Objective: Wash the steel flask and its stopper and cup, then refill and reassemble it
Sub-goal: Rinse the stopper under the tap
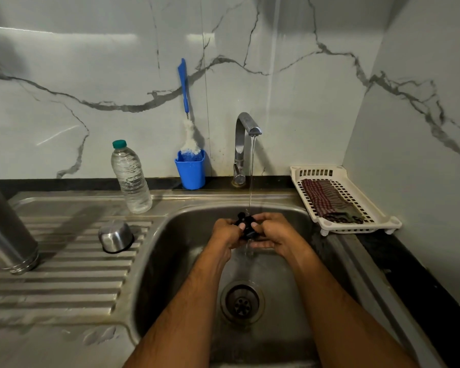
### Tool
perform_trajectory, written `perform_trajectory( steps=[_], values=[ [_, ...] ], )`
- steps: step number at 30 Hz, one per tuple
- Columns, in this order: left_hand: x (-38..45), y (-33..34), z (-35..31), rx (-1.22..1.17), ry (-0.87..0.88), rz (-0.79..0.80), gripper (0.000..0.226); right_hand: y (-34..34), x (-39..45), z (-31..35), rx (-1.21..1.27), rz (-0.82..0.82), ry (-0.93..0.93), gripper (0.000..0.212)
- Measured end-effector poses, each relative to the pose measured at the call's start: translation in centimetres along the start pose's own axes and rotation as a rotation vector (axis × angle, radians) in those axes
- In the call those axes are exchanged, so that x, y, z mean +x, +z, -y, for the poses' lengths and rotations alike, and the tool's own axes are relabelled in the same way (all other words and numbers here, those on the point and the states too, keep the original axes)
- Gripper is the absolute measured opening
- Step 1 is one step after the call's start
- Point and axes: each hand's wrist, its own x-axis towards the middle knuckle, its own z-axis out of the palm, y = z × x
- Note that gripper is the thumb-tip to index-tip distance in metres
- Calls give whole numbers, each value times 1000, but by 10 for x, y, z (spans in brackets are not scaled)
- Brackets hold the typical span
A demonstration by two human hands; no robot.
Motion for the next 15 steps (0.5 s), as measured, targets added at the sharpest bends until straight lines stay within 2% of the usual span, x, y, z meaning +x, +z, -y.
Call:
perform_trajectory(
  steps=[10,12,15],
  values=[
    [-3,-5,-5,-176,-104,21,24,1,-1,-2,45,1,-54,45],
    [0,-7,-4,-206,-125,36,31,0,-2,-2,97,11,-39,44],
    [-3,-9,-4,-220,-152,62,26,1,1,-3,105,-13,-48,40]
  ],
)
